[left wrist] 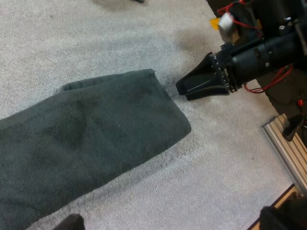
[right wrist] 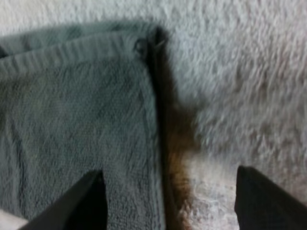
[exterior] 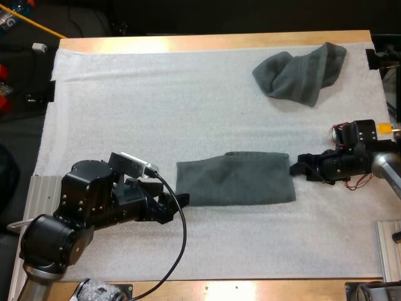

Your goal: Pick towel from pile, fold and stack

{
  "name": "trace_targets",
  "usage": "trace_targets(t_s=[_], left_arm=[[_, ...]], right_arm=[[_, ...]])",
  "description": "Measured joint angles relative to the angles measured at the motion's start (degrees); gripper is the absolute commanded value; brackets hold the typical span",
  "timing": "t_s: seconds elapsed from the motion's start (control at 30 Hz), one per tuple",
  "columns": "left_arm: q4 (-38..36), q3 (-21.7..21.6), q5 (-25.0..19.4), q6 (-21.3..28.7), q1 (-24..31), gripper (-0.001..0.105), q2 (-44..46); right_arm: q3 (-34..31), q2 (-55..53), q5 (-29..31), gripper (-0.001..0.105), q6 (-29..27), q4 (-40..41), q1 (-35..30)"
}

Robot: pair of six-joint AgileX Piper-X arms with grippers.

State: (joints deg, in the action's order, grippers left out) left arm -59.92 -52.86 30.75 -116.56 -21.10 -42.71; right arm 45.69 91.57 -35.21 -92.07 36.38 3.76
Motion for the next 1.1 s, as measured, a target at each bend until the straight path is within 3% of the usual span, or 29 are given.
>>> trace_targets(t_s=[0.33, 0.67, 0.8, 0.87, 0.93, 1.1], left_arm=[[0.0, 0.0, 0.4, -0.1, 0.0, 0.069, 0.0], [0.0, 0.0, 0.4, -0.4, 0.0, 0.069, 0.0], [0.0, 0.0, 0.4, -0.9, 0.0, 0.069, 0.0], [0.0, 0.0, 0.4, -0.9, 0.0, 0.069, 0.0], [0.0, 0.0, 0.4, -0.9, 0.0, 0.069, 0.0], [0.0, 0.0, 0.4, -0.9, 0.0, 0.069, 0.0]], right_arm=[[0.1, 3.9, -4.2, 0.056, 2.5, -2.2, 0.6], [1.0, 6.0, -4.7, 0.055, 9.4, -7.1, 7.6], [1.1, 6.3, -4.3, 0.037, 11.8, -8.0, 8.7], [1.0, 6.5, -3.5, 0.023, 12.2, -7.8, 8.6], [0.9, 6.6, -1.8, 0.001, 12.2, -7.2, 8.8], [0.8, 3.2, 8.9, 0.0, 8.7, -3.1, 9.4]])
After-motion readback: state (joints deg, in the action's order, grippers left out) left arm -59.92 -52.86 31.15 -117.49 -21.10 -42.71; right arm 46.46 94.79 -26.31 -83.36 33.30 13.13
